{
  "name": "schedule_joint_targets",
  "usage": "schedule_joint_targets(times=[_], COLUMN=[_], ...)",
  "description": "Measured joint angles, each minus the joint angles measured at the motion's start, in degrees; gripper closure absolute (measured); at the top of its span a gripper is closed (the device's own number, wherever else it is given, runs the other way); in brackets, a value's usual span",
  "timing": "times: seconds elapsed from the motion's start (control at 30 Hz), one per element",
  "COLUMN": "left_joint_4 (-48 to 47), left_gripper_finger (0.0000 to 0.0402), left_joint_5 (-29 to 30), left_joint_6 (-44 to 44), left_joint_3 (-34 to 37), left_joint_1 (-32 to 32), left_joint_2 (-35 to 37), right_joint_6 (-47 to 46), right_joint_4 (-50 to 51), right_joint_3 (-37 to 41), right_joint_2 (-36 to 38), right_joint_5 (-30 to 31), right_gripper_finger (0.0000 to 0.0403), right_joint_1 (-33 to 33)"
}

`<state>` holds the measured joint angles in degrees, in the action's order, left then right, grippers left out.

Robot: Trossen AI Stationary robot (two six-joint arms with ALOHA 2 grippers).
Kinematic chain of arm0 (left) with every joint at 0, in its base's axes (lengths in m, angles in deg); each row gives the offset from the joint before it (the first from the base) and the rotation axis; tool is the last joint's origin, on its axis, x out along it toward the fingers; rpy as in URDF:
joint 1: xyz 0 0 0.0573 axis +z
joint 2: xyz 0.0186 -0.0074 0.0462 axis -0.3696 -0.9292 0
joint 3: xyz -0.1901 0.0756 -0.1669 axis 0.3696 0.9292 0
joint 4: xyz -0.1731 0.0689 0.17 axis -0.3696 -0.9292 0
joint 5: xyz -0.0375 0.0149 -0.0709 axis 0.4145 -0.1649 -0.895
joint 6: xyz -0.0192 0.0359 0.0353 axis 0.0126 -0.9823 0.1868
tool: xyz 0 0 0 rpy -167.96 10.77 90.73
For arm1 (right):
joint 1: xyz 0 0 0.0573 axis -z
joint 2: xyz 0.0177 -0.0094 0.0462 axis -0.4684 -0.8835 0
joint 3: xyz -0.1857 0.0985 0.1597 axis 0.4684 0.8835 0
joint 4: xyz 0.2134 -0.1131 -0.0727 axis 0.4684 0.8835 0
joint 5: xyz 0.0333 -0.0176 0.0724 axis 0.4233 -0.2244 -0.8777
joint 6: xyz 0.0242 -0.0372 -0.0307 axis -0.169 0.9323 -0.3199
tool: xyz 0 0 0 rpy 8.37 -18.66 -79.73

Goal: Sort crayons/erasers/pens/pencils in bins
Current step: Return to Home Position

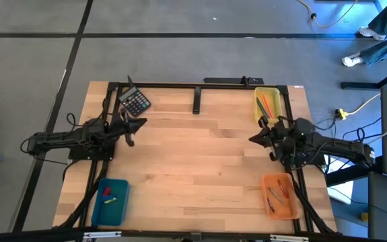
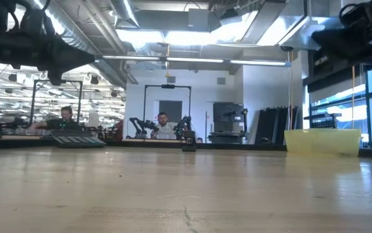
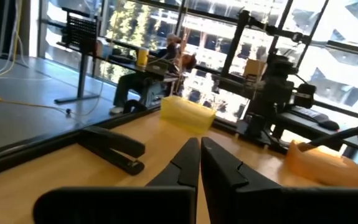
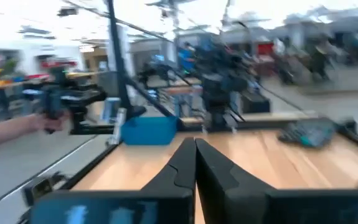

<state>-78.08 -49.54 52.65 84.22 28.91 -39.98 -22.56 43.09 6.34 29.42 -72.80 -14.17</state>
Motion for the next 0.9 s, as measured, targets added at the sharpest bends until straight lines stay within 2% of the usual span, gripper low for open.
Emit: schedule_joint_targets(times=[0.2, 0.37, 0.57, 0.63, 0.8, 0.9], left_joint_4=[-0.08, -0.10, -1.44, -1.49, -1.39, -0.97], left_gripper_finger=[0.0401, 0.0392, 0.0383, 0.0384, 0.0399, 0.0397], left_joint_5=[1.75, 1.73, 1.52, 1.36, 3.00, 1.93], left_joint_6=[-0.26, 0.18, 3.92, 1.97, -1.79, -3.00], left_joint_3=[0.00, 0.00, 0.00, 0.00, 0.00, 0.00], left_joint_1=[0.00, 0.00, -0.03, -0.23, -0.96, -1.07], left_joint_2=[-0.02, 0.00, -0.16, -0.15, -0.37, -0.39], right_joint_6=[1.66, 3.62, 7.98, 9.04, 9.54, 11.28], right_joint_4=[-3.90, -5.20, -3.12, -2.31, -1.41, 0.09], right_joint_3=[0.00, 0.00, 0.00, 0.00, 0.00, 0.00], right_joint_2=[0.27, 3.31, 7.79, 7.66, 7.64, 7.64], right_joint_5=[-6.86, -12.76, -15.30, -17.52, -19.67, -20.05], right_gripper_finger=[0.0398, 0.0399, 0.0399, 0.0400, 0.0400, 0.0400], right_joint_1=[-0.02, -0.02, 0.00, 0.00, 0.00, 0.00])
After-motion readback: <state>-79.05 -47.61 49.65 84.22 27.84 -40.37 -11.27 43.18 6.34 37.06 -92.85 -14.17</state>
